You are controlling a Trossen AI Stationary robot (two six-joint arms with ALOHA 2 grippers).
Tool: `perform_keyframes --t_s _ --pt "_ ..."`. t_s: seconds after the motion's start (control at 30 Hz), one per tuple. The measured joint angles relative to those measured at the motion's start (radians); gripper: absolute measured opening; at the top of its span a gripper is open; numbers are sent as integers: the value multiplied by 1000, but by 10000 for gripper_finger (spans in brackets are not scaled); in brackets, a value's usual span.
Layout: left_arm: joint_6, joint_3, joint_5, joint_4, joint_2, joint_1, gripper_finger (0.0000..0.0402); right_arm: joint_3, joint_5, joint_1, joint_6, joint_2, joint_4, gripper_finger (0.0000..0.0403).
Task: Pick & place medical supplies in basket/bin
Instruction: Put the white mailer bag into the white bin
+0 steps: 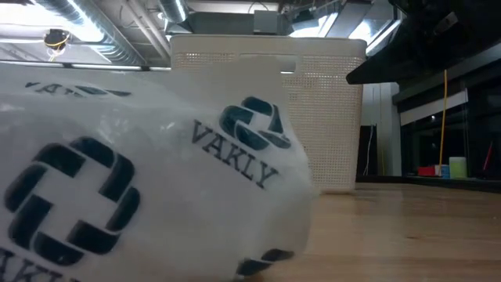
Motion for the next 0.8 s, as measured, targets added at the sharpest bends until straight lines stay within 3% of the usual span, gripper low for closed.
perform_keyframes --t_s 0.33,0.47,0.63,0.8 --pt "-27 3 -45 78 46 28 161 0 0 0 0 0 -1 18" --pt "-34 0 -120 80 55 28 115 0 0 0 -1 0 -2 18" --pt "-43 0 -138 77 57 31 20 0 0 0 -1 0 -3 18" --pt "-80 -2 -178 49 58 31 2 0 0 0 -1 0 -3 18"
